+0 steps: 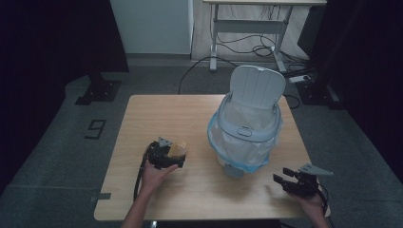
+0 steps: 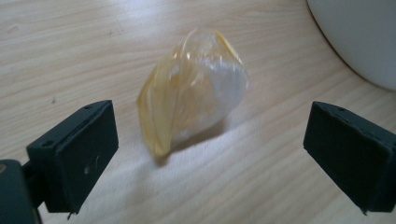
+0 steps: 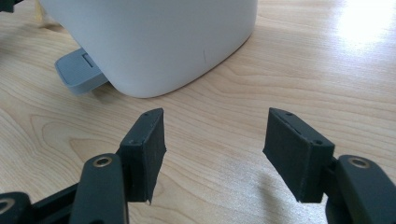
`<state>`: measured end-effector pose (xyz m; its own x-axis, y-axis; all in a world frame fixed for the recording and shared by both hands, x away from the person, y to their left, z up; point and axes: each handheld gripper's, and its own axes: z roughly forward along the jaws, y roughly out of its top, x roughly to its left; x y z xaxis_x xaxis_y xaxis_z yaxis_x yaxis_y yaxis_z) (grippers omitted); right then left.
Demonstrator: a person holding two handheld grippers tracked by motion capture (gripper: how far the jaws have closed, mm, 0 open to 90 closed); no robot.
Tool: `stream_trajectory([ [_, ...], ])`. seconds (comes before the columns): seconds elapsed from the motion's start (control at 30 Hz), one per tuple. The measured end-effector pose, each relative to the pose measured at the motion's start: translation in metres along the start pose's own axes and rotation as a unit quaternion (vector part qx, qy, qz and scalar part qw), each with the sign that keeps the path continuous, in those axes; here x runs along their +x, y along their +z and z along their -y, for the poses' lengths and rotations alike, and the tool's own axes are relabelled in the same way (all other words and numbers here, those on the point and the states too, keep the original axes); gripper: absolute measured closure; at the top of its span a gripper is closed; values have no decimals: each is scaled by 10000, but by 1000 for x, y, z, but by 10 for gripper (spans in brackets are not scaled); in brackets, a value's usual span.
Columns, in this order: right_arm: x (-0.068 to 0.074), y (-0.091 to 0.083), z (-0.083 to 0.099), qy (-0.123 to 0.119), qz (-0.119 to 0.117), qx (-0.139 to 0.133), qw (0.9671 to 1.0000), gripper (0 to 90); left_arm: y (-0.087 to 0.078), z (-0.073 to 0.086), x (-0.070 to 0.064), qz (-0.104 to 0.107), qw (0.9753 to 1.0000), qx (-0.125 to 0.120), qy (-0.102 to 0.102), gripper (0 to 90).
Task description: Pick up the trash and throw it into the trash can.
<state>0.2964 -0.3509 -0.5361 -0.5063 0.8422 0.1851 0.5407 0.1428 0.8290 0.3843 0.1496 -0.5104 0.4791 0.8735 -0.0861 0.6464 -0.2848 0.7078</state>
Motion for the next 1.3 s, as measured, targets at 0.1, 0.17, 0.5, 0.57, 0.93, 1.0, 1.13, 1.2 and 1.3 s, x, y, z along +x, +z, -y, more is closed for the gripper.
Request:
stream_trajectory([
  [0.1,0,1,0,3,-8,20,10000,377,4,-6,1,-6,10000,-60,-20,31],
  [0.17,0,1,0,4,-11,36,10000,377,8,-10,1,-19,10000,-54,-12,30],
  [0.5,-1,2,1,20,-11,104,9999,377,33,-20,5,-47,10000,-8,-42,32],
  [0.57,-1,3,1,21,-12,130,9999,378,38,-20,7,-18,10000,-3,-74,41],
  [0.93,-3,6,1,-2,-14,224,9997,380,55,-9,8,45,10000,60,-44,249],
  [1.0,-4,5,2,32,10,207,9998,381,54,-8,8,53,10000,-2,-48,271],
  [1.13,-5,4,2,74,56,192,9998,383,48,-6,8,16,10000,-72,-9,288],
  [1.2,-5,4,2,86,63,185,9998,384,42,-7,9,24,9999,-111,16,288],
  [1.3,-4,4,2,77,69,198,9998,384,28,-9,10,64,9997,-253,6,292],
])
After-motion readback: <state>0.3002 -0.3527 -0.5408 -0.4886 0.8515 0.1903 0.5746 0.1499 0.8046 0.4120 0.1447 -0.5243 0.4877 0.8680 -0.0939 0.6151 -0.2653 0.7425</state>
